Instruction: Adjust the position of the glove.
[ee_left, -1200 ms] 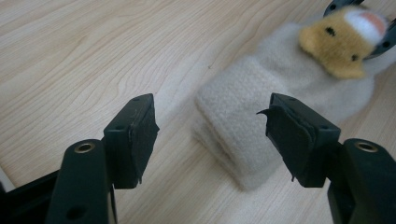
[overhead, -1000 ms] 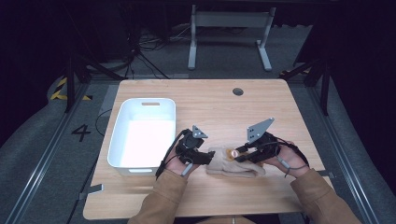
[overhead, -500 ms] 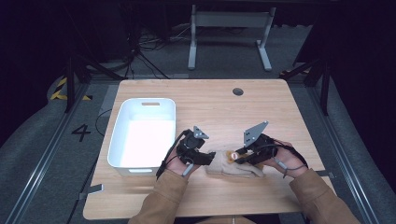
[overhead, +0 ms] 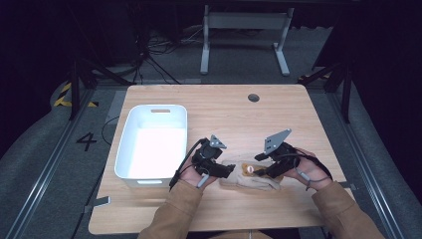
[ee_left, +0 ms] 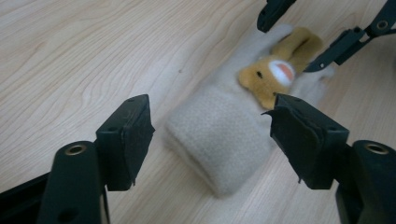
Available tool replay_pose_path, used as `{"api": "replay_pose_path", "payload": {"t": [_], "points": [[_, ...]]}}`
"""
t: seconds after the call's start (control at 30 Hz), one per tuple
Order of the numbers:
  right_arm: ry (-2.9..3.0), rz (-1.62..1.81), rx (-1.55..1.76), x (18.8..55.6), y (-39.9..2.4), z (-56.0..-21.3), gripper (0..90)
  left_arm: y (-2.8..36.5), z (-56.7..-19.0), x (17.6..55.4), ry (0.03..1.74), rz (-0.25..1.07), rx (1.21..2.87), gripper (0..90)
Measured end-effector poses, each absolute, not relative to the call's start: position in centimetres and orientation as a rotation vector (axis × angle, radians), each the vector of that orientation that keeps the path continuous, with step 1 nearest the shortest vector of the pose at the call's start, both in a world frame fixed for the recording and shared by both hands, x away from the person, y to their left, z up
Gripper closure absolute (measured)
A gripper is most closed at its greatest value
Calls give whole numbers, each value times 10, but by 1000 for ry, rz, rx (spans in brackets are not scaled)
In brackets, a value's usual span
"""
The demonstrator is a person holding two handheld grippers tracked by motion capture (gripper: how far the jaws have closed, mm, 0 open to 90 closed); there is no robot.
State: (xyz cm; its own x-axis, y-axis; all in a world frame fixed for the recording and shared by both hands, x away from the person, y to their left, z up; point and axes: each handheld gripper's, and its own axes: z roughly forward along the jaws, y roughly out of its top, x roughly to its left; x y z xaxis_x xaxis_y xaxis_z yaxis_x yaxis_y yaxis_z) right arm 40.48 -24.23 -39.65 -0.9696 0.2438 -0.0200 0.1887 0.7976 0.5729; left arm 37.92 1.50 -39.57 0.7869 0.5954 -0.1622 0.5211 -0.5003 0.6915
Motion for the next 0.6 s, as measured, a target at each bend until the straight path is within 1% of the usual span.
{"api": "replay_pose_path", "payload": {"t": [0.03, 0.27, 0.3, 0.47, 0.6], "points": [[2866, 929, 384, 405, -247, -394, 447, 13, -395, 380, 816, 121, 2207, 269], [2772, 1002, 516, 406, -267, -384, 458, 11, -393, 379, 777, 113, 2223, 232], [2746, 1024, 559, 406, -274, -381, 460, 12, -393, 379, 771, 113, 2228, 216], [2709, 1077, 646, 408, -288, -378, 477, 15, -391, 379, 755, 115, 2228, 198], [2674, 1082, 703, 410, -299, -376, 472, 11, -391, 378, 722, 104, 2233, 168]]}}
